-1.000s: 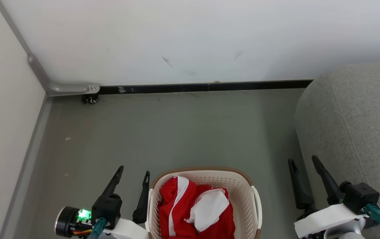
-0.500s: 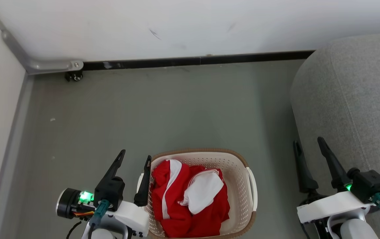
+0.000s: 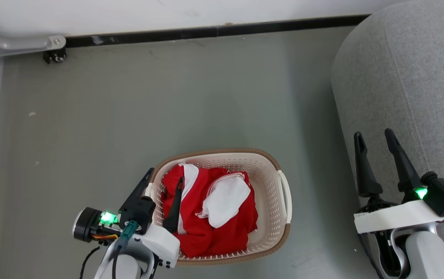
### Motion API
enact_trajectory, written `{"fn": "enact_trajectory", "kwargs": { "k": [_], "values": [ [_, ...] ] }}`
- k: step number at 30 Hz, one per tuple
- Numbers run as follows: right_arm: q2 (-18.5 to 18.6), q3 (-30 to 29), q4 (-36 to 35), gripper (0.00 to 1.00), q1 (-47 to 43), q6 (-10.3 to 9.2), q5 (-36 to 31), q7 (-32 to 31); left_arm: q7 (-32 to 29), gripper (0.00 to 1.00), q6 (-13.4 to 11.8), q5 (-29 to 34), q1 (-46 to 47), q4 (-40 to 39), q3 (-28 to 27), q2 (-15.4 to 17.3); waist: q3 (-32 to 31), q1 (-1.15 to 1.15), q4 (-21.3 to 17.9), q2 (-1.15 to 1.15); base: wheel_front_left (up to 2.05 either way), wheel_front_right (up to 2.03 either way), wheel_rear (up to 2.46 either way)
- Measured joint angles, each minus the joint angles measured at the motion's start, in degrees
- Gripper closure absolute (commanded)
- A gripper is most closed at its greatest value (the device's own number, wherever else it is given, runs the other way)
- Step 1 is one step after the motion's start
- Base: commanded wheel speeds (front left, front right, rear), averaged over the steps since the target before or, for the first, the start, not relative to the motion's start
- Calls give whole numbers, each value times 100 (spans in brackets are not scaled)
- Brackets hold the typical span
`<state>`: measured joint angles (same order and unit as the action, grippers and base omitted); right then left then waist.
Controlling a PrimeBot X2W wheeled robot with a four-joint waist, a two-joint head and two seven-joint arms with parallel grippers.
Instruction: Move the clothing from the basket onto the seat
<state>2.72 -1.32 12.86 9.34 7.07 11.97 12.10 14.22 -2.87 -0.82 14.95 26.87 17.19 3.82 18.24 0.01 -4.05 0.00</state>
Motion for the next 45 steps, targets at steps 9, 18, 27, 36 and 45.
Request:
{"fn": "enact_trajectory", "kwargs": {
  "k": [9, 18, 27, 36, 45],
  "values": [
    [0, 43, -110, 0, 278, 0, 10, 9, 0, 0, 38, 82, 433, 281, 18, 4, 457, 0, -194, 0, 0, 0, 0],
    [1, 162, -162, 0, 574, 0, 68, 60, 0, 0, 37, 119, 773, 563, 4, 49, 887, 0, -387, 0, 0, 0, 0],
    [2, 257, -232, 0, 961, 0, 83, 122, 0, 0, 37, 160, 987, 925, 7, 109, 1329, 0, -580, 0, 0, 0, 0],
    [5, 401, -326, 0, 1343, 0, 169, 158, 0, 0, 37, 209, 1268, 1212, 9, 121, 1699, 0, -718, 0, 0, 0, 0],
    [8, 584, -364, 0, 1687, 0, 226, 187, 0, 0, 36, 201, 1493, 1451, -26, 123, 2032, 0, -822, 0, 0, 0, 0]
  ]
}}
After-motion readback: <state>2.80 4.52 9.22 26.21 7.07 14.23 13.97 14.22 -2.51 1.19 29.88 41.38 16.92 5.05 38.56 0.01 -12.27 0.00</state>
